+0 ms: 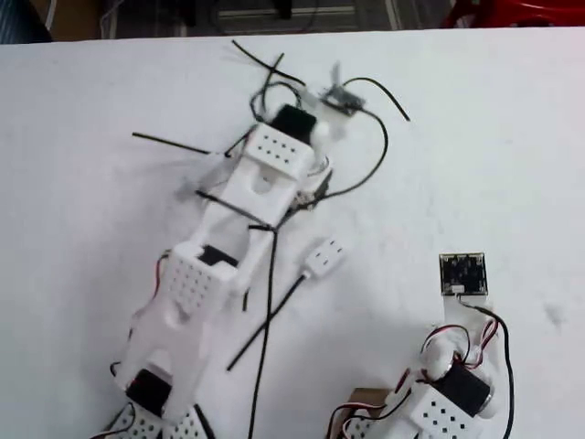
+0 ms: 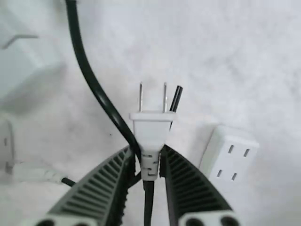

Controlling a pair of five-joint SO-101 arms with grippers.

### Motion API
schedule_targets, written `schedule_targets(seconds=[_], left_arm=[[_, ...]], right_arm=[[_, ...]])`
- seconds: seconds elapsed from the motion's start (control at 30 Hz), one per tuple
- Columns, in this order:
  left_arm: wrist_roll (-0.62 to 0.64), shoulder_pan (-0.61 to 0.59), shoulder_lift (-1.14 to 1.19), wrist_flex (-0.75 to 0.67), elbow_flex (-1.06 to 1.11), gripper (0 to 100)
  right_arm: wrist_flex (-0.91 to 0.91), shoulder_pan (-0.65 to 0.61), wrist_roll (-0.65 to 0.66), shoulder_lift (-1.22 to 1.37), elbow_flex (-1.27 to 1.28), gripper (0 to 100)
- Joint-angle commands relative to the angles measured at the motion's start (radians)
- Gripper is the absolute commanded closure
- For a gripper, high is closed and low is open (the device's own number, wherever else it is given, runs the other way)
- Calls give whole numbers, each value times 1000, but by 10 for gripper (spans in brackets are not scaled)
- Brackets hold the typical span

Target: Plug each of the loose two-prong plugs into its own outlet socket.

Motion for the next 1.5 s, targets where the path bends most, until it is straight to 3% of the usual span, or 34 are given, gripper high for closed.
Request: schedule_targets(seconds=[0.0,0.23,0.57,0.8,1.47], left_arm=[[11,-42,-107,9,-34,932],[5,-94,-101,-5,37,929],[-49,-94,-102,-157,272,904],[-57,-125,-67,-157,265,759],[18,-70,-79,-195,258,755]], right_arm=[[-18,-8,0,-8,-5,979],[-18,-8,0,-8,-5,979],[-18,-10,0,-8,-5,979],[-18,-10,0,-8,-3,979],[-18,-10,0,-8,-3,979]])
